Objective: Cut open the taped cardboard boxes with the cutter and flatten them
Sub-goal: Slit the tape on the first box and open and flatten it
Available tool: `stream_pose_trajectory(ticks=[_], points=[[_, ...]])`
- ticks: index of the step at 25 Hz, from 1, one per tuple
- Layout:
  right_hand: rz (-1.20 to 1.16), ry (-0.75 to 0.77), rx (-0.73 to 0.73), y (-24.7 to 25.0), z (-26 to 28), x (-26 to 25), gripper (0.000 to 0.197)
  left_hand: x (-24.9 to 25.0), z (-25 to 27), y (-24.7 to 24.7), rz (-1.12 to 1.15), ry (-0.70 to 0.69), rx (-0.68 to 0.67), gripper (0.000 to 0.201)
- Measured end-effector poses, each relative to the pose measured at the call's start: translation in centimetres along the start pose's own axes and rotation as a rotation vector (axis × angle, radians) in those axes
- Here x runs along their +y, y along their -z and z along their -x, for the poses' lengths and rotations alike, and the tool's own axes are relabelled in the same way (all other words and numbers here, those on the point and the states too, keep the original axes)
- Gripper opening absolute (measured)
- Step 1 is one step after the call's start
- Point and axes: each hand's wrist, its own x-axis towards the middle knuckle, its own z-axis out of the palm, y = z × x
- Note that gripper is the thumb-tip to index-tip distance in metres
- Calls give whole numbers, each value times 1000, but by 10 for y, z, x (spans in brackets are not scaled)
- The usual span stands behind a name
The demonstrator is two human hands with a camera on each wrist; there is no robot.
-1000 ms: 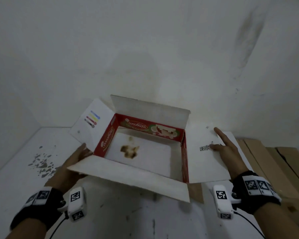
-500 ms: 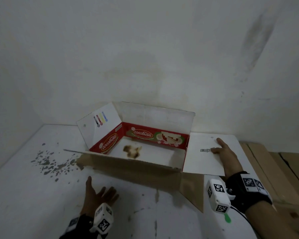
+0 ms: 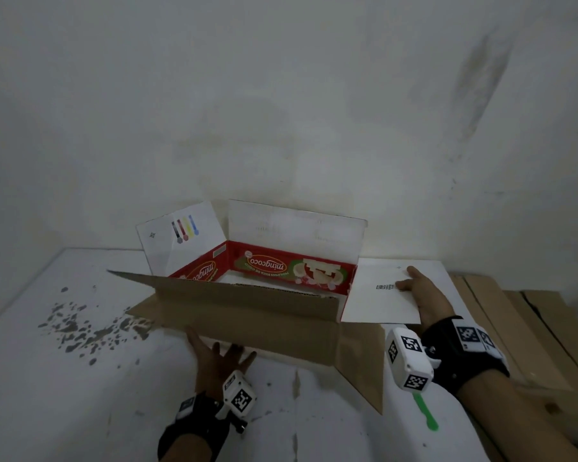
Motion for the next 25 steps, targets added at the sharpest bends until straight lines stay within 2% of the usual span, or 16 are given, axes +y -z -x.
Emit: stream_pose_trajectory(ticks=[2,6,9,12,14,16,17,19,21,23,25], points=[[-5,-12,5,-1,-3,-4,59,-8,5,-3,29,20,-15,128],[-9,-18,46,-4,-7,-11,60,-13,13,4,-131,-102,14,97],[-17,6,79,-11,-8,-12,58,0,21,14,-232,-89,126,98],[-12,75,78,-22,-7,-13,48,11,33,23,-229,-197,255,79],[-39,92,59,-31,-1,-20,47,17,47,23,-179,-274,216,54],[82,251,78,-41,7,-24,47,25,65,17,-68,-262,83,42],[156,326,101,-45,11,-28,46,30,74,13,-9,-232,27,39],[393,462,133,-54,18,-33,45,37,88,4,91,-200,-46,48],[818,715,32,-60,30,-38,45,41,97,-5,153,-216,-91,45],[1079,962,-234,-71,54,-46,42,42,102,-12,238,-268,-123,41],[1139,994,-552,-79,82,-52,46,45,106,-18,308,-337,-171,49]])
